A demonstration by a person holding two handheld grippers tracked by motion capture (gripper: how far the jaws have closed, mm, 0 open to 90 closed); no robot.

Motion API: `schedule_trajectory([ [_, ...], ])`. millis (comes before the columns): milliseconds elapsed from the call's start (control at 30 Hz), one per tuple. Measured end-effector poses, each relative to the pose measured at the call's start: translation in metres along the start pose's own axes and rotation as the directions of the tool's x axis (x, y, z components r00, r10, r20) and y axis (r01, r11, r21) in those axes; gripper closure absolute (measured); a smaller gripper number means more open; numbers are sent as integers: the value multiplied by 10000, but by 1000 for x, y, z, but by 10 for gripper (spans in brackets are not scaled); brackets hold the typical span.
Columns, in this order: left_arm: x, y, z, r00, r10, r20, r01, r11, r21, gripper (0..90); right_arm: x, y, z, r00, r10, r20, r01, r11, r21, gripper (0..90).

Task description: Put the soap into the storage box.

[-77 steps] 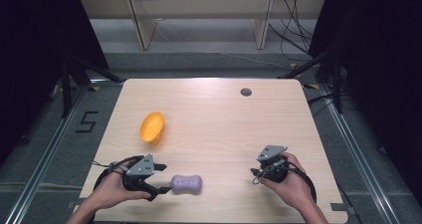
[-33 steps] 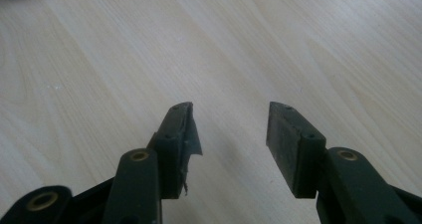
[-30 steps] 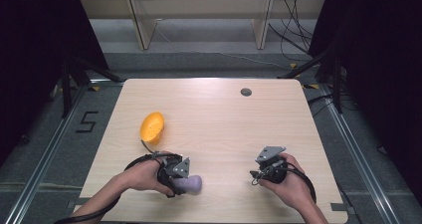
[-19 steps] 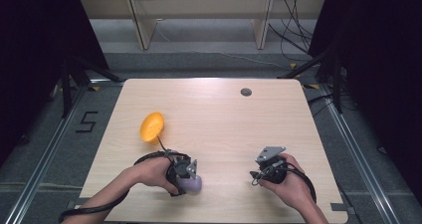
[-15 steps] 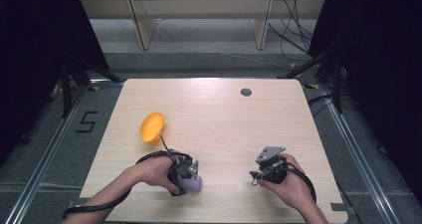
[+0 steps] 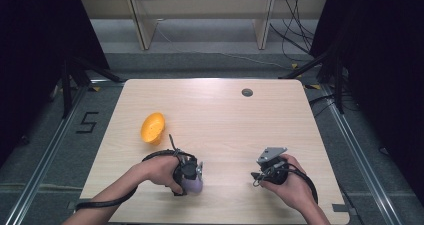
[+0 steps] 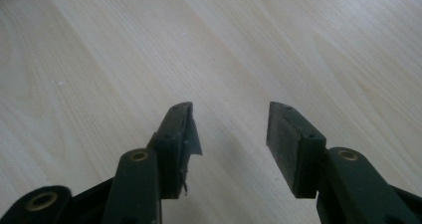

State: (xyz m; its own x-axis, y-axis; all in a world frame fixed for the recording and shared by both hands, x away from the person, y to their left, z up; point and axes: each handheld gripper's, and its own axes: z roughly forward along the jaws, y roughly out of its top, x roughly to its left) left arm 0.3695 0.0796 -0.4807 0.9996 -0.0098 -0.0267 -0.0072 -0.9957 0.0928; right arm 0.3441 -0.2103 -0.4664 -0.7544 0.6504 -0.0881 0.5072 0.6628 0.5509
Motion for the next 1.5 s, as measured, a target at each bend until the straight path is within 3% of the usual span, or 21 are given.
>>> schedule_trajectory([
  [100, -1, 6, 1, 9999, 139, -73, -135, 9987, 487, 416, 0, 0, 1, 10000, -30, 70, 31, 9999, -122, 532],
  [267, -1, 10, 1, 10000, 71, 27, -73, 9970, 767, 419, 0, -1, 2, 10000, -42, 35, 42, 9999, -110, 532],
  [767, 1, 12, 1, 9996, 219, 184, -232, 9967, 782, 431, 0, -1, 1, 10000, -26, 31, 27, 9999, -104, 532],
  [1033, 2, 15, 1, 9995, 315, 23, -316, 9959, 842, 424, 1, -1, 1, 9999, 83, -99, -83, 10000, 52, 527],
  [1100, 2, 15, 1, 9995, 319, 26, -321, 9956, 879, 416, 0, -1, 1, 10000, -68, -51, 68, 10000, 54, 526],
  [1133, 1, 17, 0, 9998, 155, 111, -162, 9975, 691, 408, 0, -1, 1, 10000, -53, -37, 53, 10000, 50, 525],
  [1300, 0, 21, -1, 9996, 198, 218, -209, 9986, 485, 396, 0, -1, 1, 10000, -41, -51, 41, 10000, 48, 524],
  [1400, 3, 22, 1, 9990, 432, 109, -438, 9966, 692, 453, 2, -1, 2, 9999, 108, -34, -109, 9999, -58, 524],
  [1500, 3, 22, 1, 9992, 332, 220, -346, 9971, 683, 478, 0, -1, 1, 10000, 3, 14, -3, 10000, -92, 524],
])
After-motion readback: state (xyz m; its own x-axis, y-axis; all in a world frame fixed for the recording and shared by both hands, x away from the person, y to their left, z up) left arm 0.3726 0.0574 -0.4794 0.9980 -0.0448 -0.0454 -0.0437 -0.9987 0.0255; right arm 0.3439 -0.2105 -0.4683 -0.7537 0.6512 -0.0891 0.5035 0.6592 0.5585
